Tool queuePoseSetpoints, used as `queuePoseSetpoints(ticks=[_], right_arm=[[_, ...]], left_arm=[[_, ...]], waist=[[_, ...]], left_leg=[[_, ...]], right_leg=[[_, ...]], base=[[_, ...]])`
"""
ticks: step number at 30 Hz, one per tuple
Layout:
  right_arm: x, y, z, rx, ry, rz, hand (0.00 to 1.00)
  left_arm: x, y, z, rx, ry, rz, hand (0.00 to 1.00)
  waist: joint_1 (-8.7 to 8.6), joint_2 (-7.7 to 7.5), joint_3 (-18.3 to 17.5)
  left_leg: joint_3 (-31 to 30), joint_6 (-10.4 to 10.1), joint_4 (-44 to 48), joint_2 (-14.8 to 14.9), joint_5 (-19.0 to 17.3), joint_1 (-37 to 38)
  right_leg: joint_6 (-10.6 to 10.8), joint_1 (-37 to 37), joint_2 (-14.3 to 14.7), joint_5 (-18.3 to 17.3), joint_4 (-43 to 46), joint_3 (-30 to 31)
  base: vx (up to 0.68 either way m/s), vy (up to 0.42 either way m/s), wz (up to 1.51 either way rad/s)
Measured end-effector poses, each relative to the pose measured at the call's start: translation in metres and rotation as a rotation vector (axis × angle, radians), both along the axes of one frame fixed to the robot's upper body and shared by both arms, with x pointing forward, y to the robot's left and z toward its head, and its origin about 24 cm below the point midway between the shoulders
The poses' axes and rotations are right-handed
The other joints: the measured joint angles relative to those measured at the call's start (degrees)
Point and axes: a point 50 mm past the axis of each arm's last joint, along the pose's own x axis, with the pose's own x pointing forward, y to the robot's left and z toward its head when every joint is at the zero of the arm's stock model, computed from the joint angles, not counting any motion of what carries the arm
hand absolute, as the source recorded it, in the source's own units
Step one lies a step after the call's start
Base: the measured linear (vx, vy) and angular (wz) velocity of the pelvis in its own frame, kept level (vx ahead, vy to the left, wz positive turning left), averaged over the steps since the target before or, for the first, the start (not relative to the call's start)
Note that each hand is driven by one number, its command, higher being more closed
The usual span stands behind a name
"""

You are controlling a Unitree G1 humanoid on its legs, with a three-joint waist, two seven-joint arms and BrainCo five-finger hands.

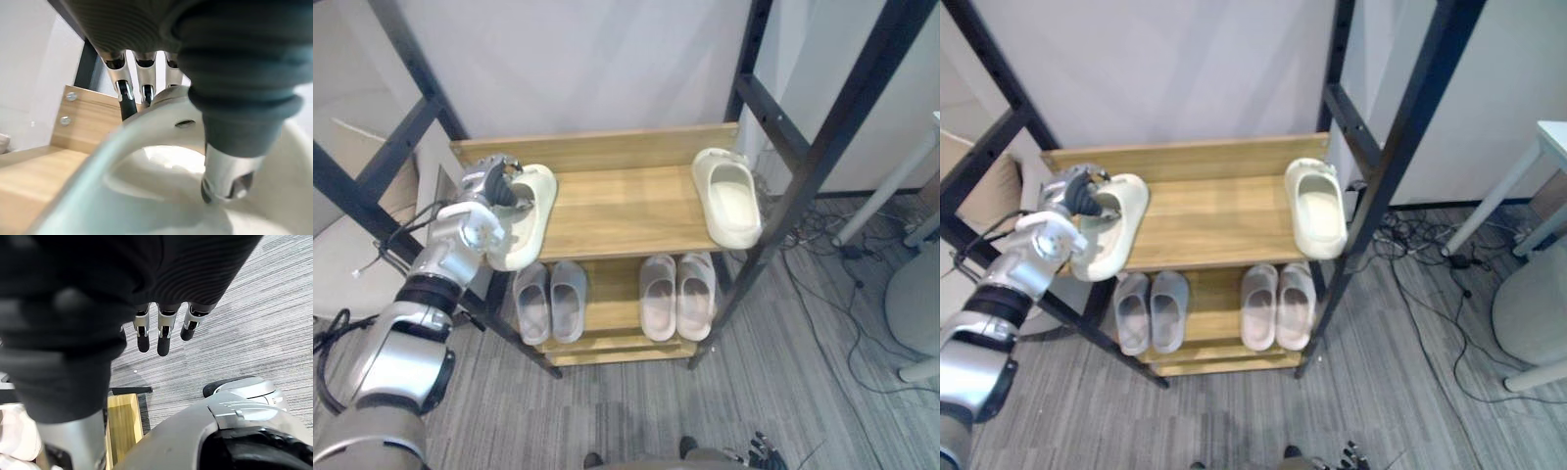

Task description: Organize the slippers on the shoe rack

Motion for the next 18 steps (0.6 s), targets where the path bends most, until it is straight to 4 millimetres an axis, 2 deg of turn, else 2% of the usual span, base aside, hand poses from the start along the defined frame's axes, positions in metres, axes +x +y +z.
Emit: queuePoseSetpoints(ticks=[10, 14, 18], right_arm=[[0.003, 0.0, 0.0, 0.0, -0.003, 0.001, 0.0], [0.004, 0.0, 0.0, -0.003, -0.001, -0.002, 0.0], [0.007, -0.001, 0.002, -0.014, -0.008, -0.007, 0.0]], left_arm=[[0.001, -0.008, -0.004, -0.007, 0.013, -0.023, 1.0], [0.004, -0.018, -0.006, -0.014, 0.012, -0.051, 1.0], [0.006, -0.039, -0.004, -0.028, -0.008, -0.117, 1.0]], waist=[[-0.44, 0.31, 0.3], [-0.46, 0.62, 0.5], [-0.48, 0.96, 1.0]], left_leg=[[1.5, 0.0, 0.0, 0.0, 0.0, 0.6], [1.9, 0.0, 0.0, -0.1, 0.0, 0.7], [3.0, 0.1, 0.0, -0.1, -0.1, 0.7]], right_leg=[[0.1, 0.1, 0.2, 1.2, -0.9, 1.7], [0.2, -0.1, 0.2, 1.5, -0.9, 2.1], [0.3, -1.0, 0.2, 1.9, -0.9, 3.1]], base=[[-0.02, -0.003, -0.1], [-0.02, -0.003, -0.05], [-0.02, -0.004, -0.12]])
